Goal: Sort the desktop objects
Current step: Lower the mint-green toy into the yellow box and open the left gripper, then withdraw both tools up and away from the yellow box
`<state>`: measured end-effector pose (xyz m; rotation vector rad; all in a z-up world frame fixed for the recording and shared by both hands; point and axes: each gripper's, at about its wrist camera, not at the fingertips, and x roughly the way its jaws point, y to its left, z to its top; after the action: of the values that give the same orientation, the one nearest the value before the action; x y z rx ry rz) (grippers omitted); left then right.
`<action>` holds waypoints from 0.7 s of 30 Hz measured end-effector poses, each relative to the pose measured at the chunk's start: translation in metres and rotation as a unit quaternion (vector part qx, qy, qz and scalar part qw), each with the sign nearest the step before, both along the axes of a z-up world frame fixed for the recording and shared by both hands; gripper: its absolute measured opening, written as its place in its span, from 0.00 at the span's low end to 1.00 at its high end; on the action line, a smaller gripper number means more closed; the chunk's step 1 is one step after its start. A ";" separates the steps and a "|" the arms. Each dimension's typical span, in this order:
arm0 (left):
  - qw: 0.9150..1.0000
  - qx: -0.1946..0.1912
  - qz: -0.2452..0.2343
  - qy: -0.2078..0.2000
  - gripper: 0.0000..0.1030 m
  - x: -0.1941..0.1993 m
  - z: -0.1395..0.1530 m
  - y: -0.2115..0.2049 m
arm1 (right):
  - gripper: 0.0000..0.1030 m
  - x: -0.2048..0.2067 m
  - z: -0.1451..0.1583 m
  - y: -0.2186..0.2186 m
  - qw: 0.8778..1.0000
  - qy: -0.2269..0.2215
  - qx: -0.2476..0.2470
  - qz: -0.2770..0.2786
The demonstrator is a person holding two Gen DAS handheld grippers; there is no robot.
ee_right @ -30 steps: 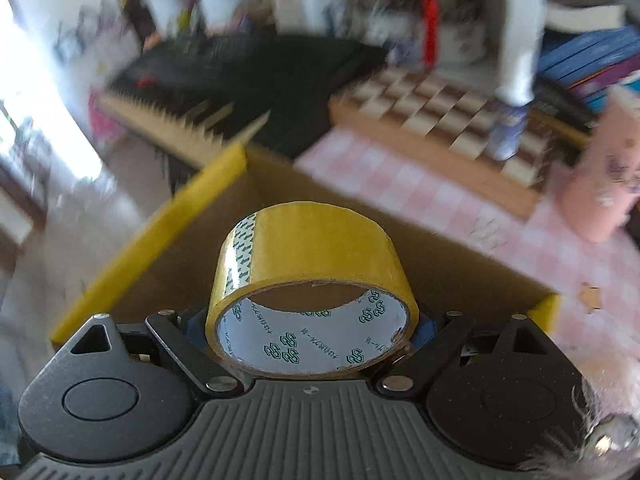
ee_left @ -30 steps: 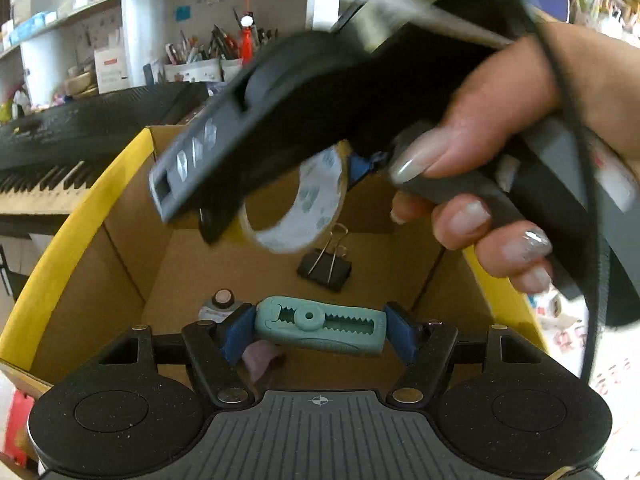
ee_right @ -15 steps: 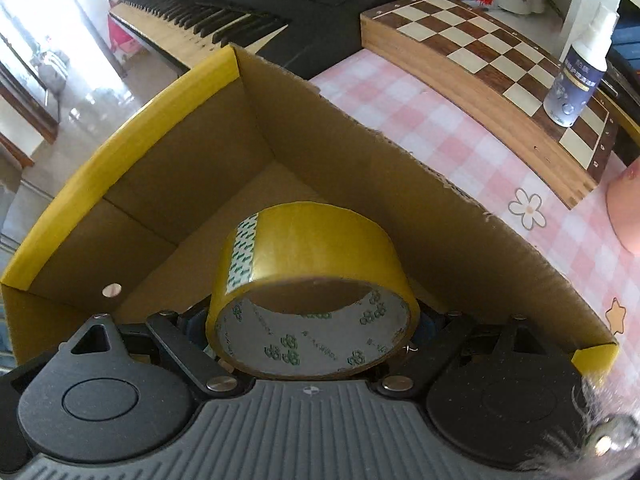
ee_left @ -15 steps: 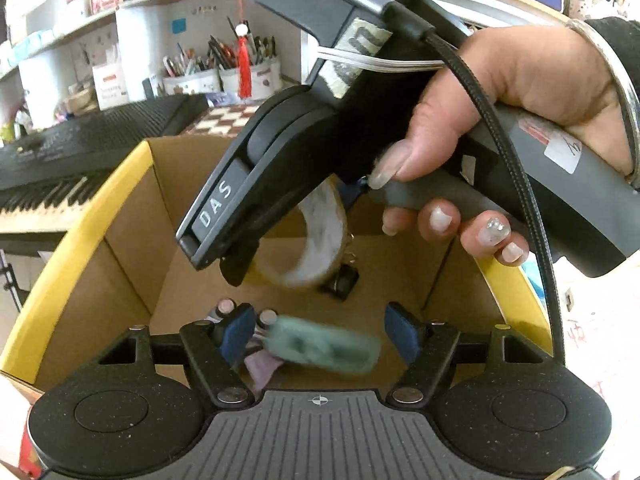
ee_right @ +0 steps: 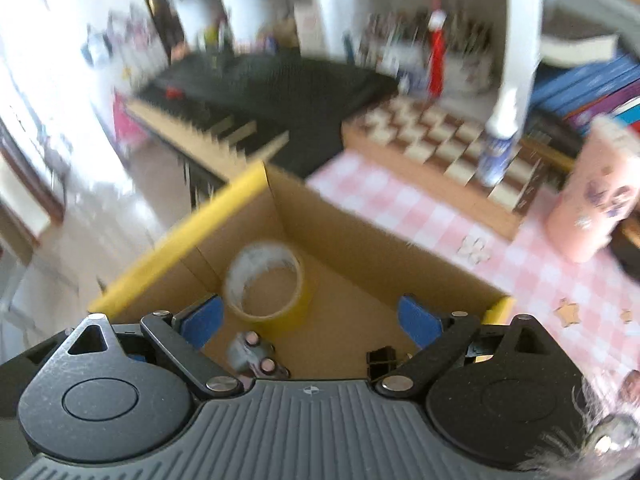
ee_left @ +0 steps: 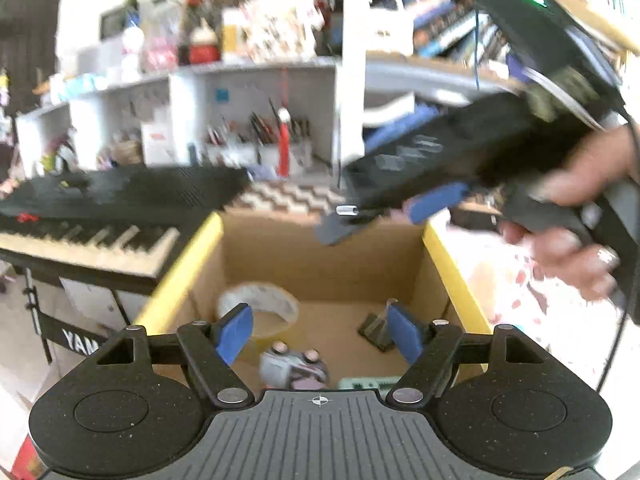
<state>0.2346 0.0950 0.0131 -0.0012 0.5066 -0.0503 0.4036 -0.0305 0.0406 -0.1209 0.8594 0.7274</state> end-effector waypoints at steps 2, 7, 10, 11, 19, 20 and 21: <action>1.000 0.008 0.011 -0.020 0.74 -0.012 0.008 0.008 | 0.92 -0.016 0.012 -0.013 0.999 -0.023 0.019 -0.018; 0.998 0.004 0.051 -0.040 0.74 -0.035 0.022 0.032 | 0.90 -0.059 0.032 -0.045 0.991 -0.067 0.067 -0.096; 0.996 0.000 0.070 -0.052 0.74 -0.050 0.026 0.043 | 0.89 -0.088 0.037 -0.067 0.979 -0.105 0.085 -0.153; 0.996 -0.001 0.073 -0.055 0.74 -0.053 0.028 0.045 | 0.89 -0.098 0.038 -0.072 0.975 -0.118 0.089 -0.169; 0.995 0.001 0.081 -0.055 0.74 -0.099 0.023 0.049 | 0.83 -0.188 0.024 -0.103 0.947 -0.194 0.052 -0.250; 0.996 -0.001 0.080 -0.051 0.75 -0.107 0.022 0.048 | 0.81 -0.199 0.021 -0.104 0.945 -0.200 0.045 -0.255; 0.996 -0.003 0.079 -0.049 0.77 -0.114 0.021 0.047 | 0.80 -0.209 0.018 -0.105 0.943 -0.203 0.040 -0.261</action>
<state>0.1209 0.1418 0.0342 -0.0447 0.4075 0.1033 0.1945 -0.1352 0.0588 0.0321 0.4322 0.2196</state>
